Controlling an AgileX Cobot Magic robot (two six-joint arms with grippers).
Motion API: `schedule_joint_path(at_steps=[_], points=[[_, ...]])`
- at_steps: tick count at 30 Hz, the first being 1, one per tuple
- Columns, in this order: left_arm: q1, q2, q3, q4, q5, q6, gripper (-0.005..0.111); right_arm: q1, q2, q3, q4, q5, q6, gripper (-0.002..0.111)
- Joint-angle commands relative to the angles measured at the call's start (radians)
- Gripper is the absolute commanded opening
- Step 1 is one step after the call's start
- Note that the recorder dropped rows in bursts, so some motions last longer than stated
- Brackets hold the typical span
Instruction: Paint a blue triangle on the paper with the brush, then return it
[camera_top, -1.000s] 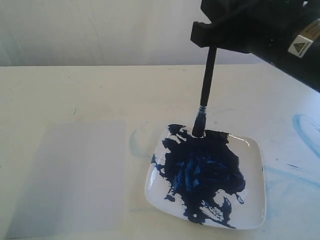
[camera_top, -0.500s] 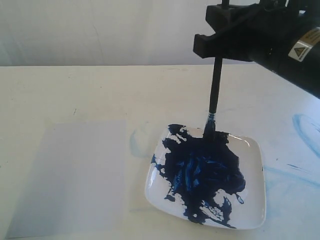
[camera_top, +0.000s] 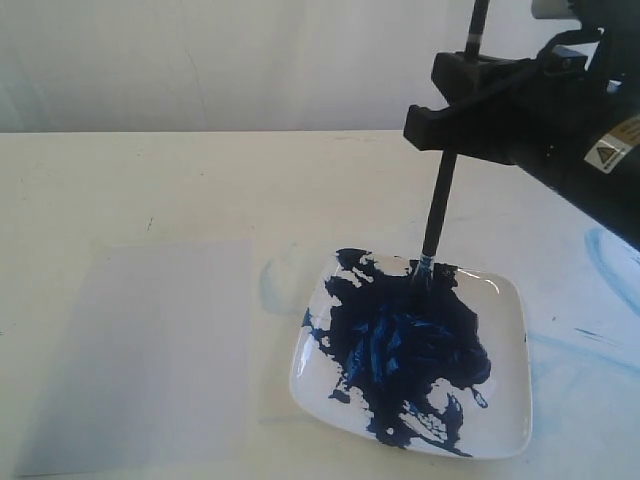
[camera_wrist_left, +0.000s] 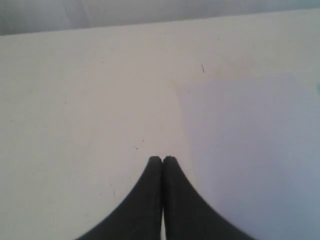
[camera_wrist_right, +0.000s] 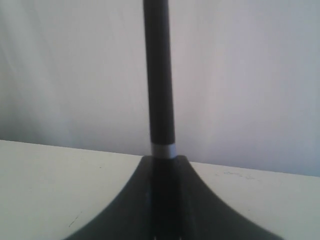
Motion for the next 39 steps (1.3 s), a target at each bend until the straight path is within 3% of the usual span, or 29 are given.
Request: schedule_joint_path(at_steps=[1,7,12,16,17,18,20,23,28,30,35,39], points=[[-0.007,-0.004,0.003,0.001,-0.103,0.006,0.0,0.005,0.001,0.009,0.006,-0.044,-0.013,0.0],[-0.007,-0.004,0.003,-0.006,-0.271,-0.053,0.0,0.005,0.001,0.009,0.006,-0.04,-0.013,0.0],[-0.007,-0.004,0.003,-0.006,-0.439,-0.202,0.0,0.005,0.001,0.009,0.006,-0.04,-0.009,0.0],[-0.005,-0.004,0.003,-0.021,-0.707,-0.112,0.0,0.005,0.001,0.009,0.006,-0.035,-0.009,0.0],[-0.005,-0.004,-0.004,-0.055,-0.702,-0.101,0.0,0.005,0.001,0.009,0.006,-0.033,-0.009,0.0],[-0.005,0.0,-0.035,-0.093,-0.657,-0.106,0.0,0.005,0.001,0.009,0.006,-0.031,-0.007,0.0],[-0.005,0.042,-0.117,-0.186,-0.436,-0.098,0.0,0.005,0.001,0.009,0.006,-0.023,0.01,0.0],[-0.005,0.167,-0.226,-0.183,-0.1,-0.057,0.0,0.005,0.001,0.009,0.006,-0.023,0.049,0.0],[-0.005,0.44,-0.339,-0.203,0.174,-0.02,0.0,0.005,0.001,0.009,0.006,-0.02,0.066,0.0],[-0.005,0.542,-0.381,-0.277,0.292,0.099,0.0,0.005,0.001,0.009,0.006,-0.009,0.066,0.0],[-0.005,0.808,-0.473,-0.719,0.508,0.675,0.0,0.005,0.001,0.009,0.006,0.016,0.066,0.0],[-0.005,1.017,-0.534,-0.748,0.593,0.748,0.0,0.005,0.001,0.009,0.006,0.016,0.066,0.0]])
